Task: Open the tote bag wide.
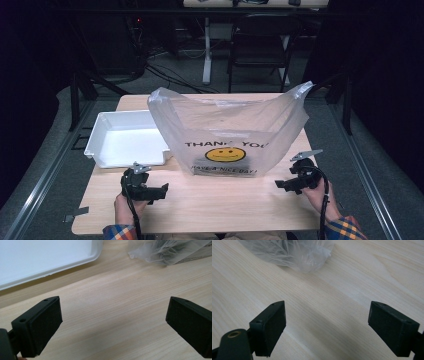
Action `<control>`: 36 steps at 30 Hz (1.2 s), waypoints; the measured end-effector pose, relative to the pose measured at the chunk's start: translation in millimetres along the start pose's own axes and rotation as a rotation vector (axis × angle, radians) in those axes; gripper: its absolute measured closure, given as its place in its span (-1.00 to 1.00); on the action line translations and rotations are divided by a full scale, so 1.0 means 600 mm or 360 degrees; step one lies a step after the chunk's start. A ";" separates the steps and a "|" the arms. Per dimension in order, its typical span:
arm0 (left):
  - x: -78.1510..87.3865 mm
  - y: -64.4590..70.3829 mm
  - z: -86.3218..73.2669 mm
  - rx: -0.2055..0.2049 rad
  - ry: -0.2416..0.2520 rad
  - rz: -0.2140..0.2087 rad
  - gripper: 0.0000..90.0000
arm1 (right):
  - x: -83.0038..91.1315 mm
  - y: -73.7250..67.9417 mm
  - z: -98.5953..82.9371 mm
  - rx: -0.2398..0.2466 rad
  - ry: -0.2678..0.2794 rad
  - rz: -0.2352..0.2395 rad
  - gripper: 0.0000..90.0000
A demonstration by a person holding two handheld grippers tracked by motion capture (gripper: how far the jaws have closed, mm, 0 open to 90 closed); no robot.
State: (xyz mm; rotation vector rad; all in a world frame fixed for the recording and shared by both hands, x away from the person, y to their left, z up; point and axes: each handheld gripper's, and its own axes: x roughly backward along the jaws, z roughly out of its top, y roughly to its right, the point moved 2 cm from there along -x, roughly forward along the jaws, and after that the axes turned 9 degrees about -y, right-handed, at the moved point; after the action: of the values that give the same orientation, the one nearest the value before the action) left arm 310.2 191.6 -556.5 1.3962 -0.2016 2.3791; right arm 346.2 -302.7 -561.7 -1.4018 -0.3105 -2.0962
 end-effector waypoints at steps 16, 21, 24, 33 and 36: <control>0.023 0.038 0.018 -0.0105 0.0142 -0.0104 -0.77 | 0.015 -0.023 0.006 0.0096 0.0019 -0.0041 -0.51; 0.030 0.046 0.025 -0.0118 0.0205 -0.0130 -0.66 | 0.021 -0.035 0.008 0.0112 0.0080 0.0011 -0.47; 0.031 0.055 0.036 -0.0144 0.0238 -0.0163 -0.63 | 0.028 -0.045 0.008 0.0151 0.0099 0.0024 -0.47; 0.022 0.064 0.057 -0.0197 0.0272 -0.0196 -0.49 | 0.047 -0.071 0.020 0.0200 0.0174 0.0065 -0.45; 0.023 0.064 0.062 -0.0193 0.0305 -0.0201 -0.41 | 0.046 -0.077 0.028 0.0221 0.0226 0.0057 -0.36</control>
State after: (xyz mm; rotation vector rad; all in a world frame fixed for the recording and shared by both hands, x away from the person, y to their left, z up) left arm 319.2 148.4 -523.6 1.0867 -0.1963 2.3364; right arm 324.3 -267.2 -523.8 -1.1640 -0.3630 -2.0900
